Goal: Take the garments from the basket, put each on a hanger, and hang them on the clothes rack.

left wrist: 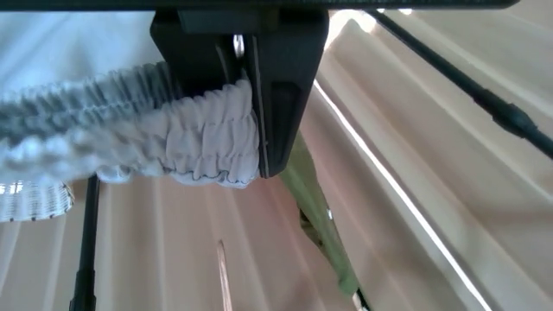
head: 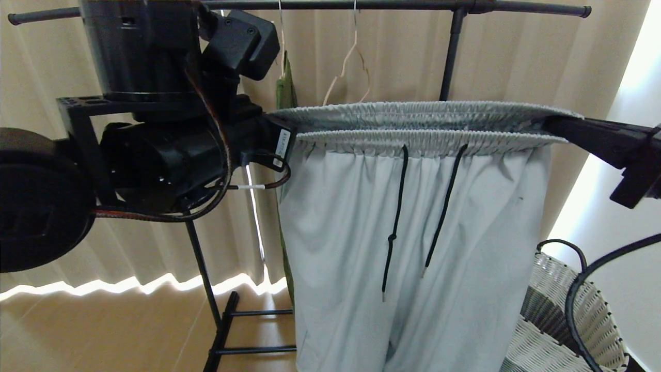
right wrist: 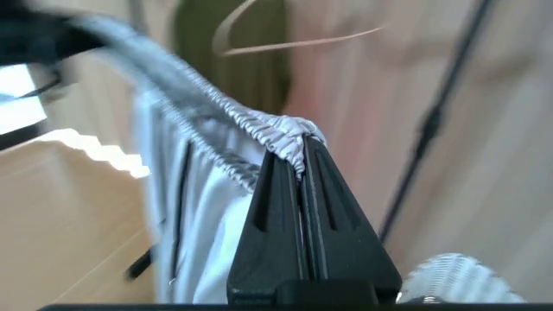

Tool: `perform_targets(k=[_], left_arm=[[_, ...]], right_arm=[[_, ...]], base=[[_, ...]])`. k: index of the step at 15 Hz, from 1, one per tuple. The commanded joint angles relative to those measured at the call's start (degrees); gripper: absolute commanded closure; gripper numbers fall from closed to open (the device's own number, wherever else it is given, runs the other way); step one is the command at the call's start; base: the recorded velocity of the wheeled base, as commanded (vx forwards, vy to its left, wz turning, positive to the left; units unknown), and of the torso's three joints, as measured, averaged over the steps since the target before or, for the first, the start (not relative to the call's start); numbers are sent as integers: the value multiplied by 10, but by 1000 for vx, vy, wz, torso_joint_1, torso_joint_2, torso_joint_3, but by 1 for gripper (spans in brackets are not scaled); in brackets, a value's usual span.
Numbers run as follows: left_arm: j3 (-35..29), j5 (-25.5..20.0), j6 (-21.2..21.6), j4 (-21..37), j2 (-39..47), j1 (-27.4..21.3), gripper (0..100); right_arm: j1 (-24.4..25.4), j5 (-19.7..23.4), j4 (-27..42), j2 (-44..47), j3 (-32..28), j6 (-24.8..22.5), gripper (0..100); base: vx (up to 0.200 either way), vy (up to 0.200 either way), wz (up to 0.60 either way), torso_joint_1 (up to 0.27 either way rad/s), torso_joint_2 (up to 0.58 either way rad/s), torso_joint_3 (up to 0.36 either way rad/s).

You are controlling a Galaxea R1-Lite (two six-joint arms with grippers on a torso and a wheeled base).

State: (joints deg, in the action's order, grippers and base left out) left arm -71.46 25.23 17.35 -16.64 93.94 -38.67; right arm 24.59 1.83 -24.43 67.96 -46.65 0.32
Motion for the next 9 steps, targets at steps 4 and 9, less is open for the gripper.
perform_targets(k=[4, 9], left_arm=[[71, -10, 4, 10, -75, 0, 100], [110, -102, 5, 60, -139, 0, 100]], right_arm=[[-33, -1, -129, 136, -36, 0, 100], [-31, 2, -243, 225, -88, 3, 100]], base=[[0, 0, 0, 0, 0, 0], [0, 0, 0, 0, 0, 0]])
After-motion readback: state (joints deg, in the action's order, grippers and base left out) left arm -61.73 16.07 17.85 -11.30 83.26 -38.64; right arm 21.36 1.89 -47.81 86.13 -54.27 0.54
